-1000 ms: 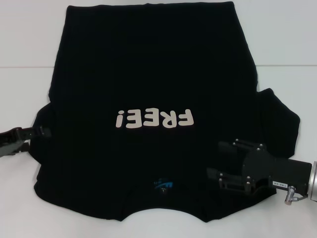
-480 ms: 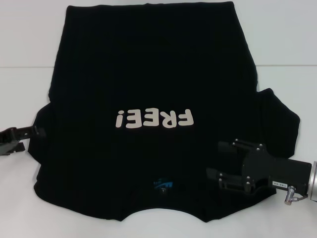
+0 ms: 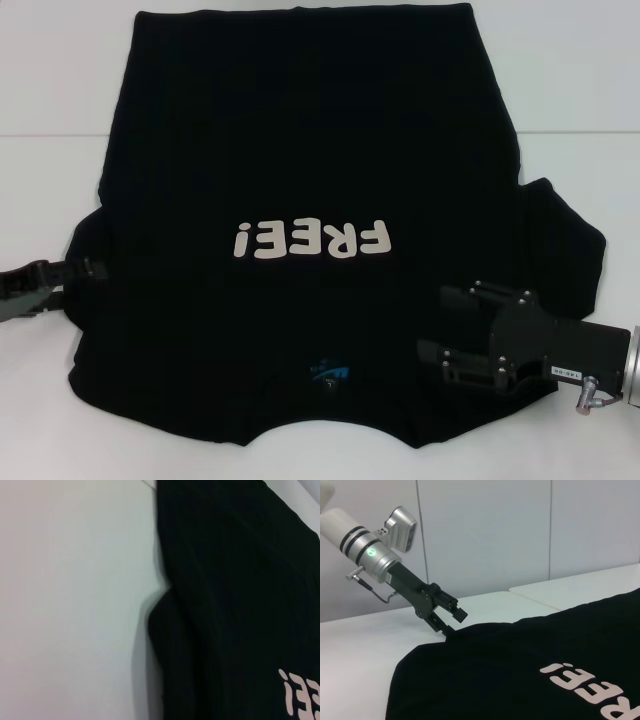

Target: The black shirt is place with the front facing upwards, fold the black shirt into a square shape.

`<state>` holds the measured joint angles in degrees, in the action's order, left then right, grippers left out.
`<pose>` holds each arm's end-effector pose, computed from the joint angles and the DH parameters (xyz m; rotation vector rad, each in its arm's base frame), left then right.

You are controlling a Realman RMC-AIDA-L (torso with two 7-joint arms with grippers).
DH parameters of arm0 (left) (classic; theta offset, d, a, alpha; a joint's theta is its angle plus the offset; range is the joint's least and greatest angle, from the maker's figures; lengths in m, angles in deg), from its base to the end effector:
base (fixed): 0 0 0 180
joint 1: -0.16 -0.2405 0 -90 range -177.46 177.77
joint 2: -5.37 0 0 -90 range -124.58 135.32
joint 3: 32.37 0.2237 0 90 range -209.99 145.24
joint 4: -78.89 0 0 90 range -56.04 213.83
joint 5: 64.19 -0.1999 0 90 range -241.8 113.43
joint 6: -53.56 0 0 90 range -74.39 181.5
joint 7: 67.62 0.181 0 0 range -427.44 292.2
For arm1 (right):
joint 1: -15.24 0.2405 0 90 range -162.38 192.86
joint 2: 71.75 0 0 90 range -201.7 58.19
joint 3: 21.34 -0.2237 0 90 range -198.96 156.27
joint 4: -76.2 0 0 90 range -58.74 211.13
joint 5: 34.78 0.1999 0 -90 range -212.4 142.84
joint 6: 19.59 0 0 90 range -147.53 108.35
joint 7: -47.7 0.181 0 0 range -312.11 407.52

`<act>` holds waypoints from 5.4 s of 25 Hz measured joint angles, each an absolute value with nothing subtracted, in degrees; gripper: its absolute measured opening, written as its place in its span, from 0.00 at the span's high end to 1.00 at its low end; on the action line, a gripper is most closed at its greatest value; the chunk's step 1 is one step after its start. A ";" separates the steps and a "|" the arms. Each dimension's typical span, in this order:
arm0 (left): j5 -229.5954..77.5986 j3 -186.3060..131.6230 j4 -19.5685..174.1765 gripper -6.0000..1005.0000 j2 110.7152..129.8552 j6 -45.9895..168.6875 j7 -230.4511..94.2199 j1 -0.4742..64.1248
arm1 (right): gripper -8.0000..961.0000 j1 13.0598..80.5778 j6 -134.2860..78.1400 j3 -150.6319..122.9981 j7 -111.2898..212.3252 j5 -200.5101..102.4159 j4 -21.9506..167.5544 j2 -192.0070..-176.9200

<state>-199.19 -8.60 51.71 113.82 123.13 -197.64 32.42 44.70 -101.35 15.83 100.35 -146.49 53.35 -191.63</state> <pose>-0.3400 0.3508 0.0441 -1.8477 -1.8439 -0.4872 0.2379 0.3052 -0.0562 -2.6551 0.3634 0.6808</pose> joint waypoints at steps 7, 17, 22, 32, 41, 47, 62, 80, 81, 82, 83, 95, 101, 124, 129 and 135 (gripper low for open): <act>-198.77 -8.68 51.74 0.06 114.08 123.22 -197.66 33.02 | 0.17 44.68 -101.35 15.83 100.35 -146.48 53.35 -191.63; -199.20 -7.94 51.74 0.06 114.33 122.72 -196.18 33.48 | 0.17 44.68 -101.56 15.83 100.35 -146.48 53.35 -191.63; -199.20 -7.43 51.22 0.08 114.52 122.43 -196.11 33.56 | 0.17 44.69 -101.66 15.83 100.35 -146.49 53.35 -191.63; -199.36 -4.22 50.46 0.48 114.86 120.30 -196.34 33.61 | 0.17 44.61 -102.56 15.50 100.35 -146.48 53.30 -191.56; -199.37 -3.40 50.42 0.87 114.88 119.23 -196.52 33.65 | 0.17 44.59 -103.02 15.33 100.35 -146.39 53.23 -191.54; -199.36 -3.16 50.42 0.97 114.71 119.21 -197.11 33.54 | 0.17 44.59 -103.02 15.30 100.35 -146.32 53.26 -191.54; -199.03 -8.21 46.30 0.99 112.24 122.51 -198.13 29.98 | 0.17 44.16 -103.00 15.18 100.35 -146.07 52.73 -191.54; -198.90 -9.00 43.32 0.99 112.17 123.83 -198.20 30.04 | 0.17 44.15 -103.23 15.13 100.35 -146.04 52.72 -191.55; -198.89 -8.94 42.76 0.99 112.53 124.19 -197.80 30.19 | 0.17 44.15 -103.25 15.13 100.35 -146.04 52.73 -191.55; -198.86 -8.90 42.00 0.99 112.95 124.49 -197.48 30.27 | 0.17 44.15 -103.26 15.12 100.35 -146.05 52.73 -191.54; -198.77 -8.80 39.78 1.00 114.04 124.91 -196.97 30.39 | 0.17 44.15 -103.27 15.13 100.35 -146.05 52.73 -191.55; -199.08 2.96 23.86 0.99 121.14 131.48 -195.98 33.07 | 0.17 43.87 -103.28 15.04 100.35 -146.27 53.28 -191.55; -199.28 6.46 20.46 0.99 125.09 131.48 -191.09 32.59 | 0.17 43.71 -103.27 15.12 100.35 -146.40 53.35 -191.55; -187.05 0.45 50.71 0.70 115.23 133.52 -203.04 35.49 | 0.17 43.52 -102.74 15.11 100.30 -146.40 53.35 -191.64; -187.43 -0.39 50.77 0.42 114.35 129.80 -207.78 32.90 | 0.17 43.36 -102.49 15.32 100.35 -146.40 53.41 -191.64; -187.43 -0.11 51.52 0.30 114.93 123.16 -208.29 31.98 | 0.17 43.26 -102.45 15.49 100.35 -146.40 53.44 -191.63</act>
